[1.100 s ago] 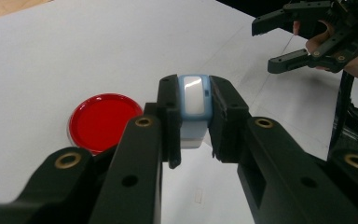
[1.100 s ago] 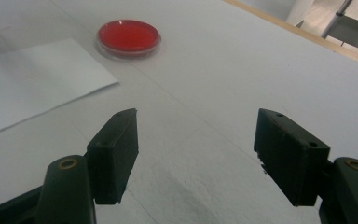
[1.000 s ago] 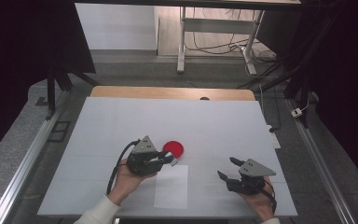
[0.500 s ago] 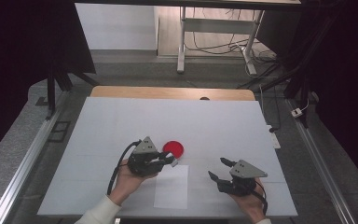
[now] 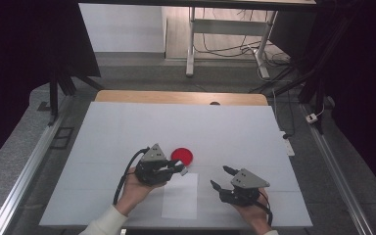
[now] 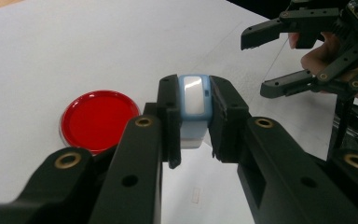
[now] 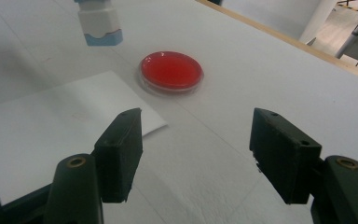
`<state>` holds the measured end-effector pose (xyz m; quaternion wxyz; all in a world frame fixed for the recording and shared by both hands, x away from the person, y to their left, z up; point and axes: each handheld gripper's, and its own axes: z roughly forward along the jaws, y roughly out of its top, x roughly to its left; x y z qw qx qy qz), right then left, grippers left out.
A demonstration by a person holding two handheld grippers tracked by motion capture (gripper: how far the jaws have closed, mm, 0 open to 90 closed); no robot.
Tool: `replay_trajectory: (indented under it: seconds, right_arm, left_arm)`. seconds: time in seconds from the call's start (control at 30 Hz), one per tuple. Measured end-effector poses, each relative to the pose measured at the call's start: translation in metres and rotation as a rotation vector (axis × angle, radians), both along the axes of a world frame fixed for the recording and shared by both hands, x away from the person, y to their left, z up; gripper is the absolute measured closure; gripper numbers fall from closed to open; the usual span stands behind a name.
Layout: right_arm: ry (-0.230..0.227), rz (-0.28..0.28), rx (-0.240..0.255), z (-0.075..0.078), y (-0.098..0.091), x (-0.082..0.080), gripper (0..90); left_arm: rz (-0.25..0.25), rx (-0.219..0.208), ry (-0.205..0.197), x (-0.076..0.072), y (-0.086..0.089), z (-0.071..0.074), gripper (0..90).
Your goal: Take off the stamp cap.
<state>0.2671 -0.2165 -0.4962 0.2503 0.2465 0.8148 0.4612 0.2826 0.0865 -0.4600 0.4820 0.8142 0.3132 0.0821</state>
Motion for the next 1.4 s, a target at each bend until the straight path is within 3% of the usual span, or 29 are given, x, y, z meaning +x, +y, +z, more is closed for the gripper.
replay_trajectory:
  seconds: [1.4]
  right_arm:
    - [-0.038,0.073,-0.048,-0.009,0.068,-0.003,36.4]
  left_arm:
    - [-0.002,-0.009,0.0,0.0,-0.003,-0.001,75.2]
